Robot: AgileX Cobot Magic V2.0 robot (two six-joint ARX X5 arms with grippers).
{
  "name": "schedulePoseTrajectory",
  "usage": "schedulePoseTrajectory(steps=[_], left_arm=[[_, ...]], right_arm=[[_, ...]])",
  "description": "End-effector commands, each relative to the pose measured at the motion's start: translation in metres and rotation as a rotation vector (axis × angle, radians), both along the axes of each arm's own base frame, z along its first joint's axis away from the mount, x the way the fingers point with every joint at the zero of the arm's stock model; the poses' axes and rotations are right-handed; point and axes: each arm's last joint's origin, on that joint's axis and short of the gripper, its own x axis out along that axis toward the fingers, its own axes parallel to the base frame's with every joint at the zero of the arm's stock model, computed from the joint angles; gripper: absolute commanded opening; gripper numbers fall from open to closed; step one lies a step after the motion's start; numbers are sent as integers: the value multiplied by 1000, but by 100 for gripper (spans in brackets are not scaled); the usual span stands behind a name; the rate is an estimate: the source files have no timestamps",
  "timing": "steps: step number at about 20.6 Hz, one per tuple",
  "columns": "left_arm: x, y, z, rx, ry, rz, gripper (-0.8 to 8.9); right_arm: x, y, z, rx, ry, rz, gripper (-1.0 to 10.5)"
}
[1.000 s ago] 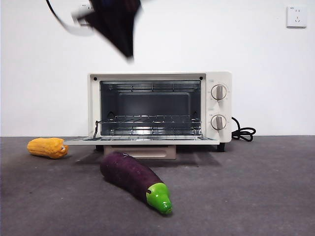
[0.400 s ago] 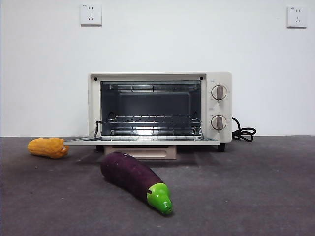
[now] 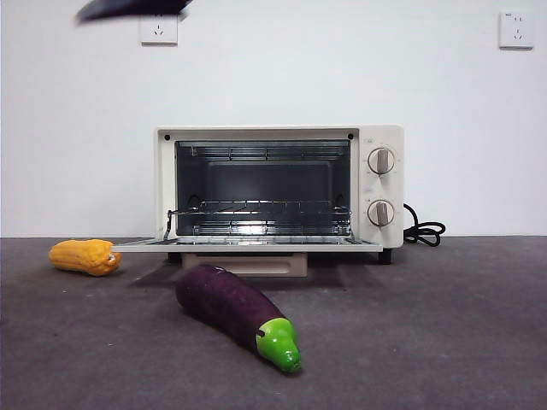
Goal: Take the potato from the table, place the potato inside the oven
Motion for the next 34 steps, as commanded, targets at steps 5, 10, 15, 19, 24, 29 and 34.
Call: schedulePoseTrajectory(steps=[5, 10, 15, 19, 24, 29, 34], left_arm=[[-5, 6, -3, 18, 50, 59, -6], [-7, 7, -4, 15, 46, 59, -6], [-7, 7, -4, 32, 36, 59, -6], [-8, 7, -4, 35, 32, 57, -5], [-8, 7, -4, 48, 25, 54, -5], [-8, 8, -4, 59, 17, 56, -5], [-8, 9, -4, 83, 3, 98, -5]], right_arm=[[19, 57, -46, -139, -134, 91, 630], [21, 91, -110, -236, -95, 160, 630], [8, 114, -150, -301, -181, 209, 630], [9, 121, -174, -326, -186, 201, 630], [12, 125, -201, -372, -168, 187, 629], [13, 125, -208, -391, -167, 151, 369], [13, 123, -201, -400, -112, 113, 62]])
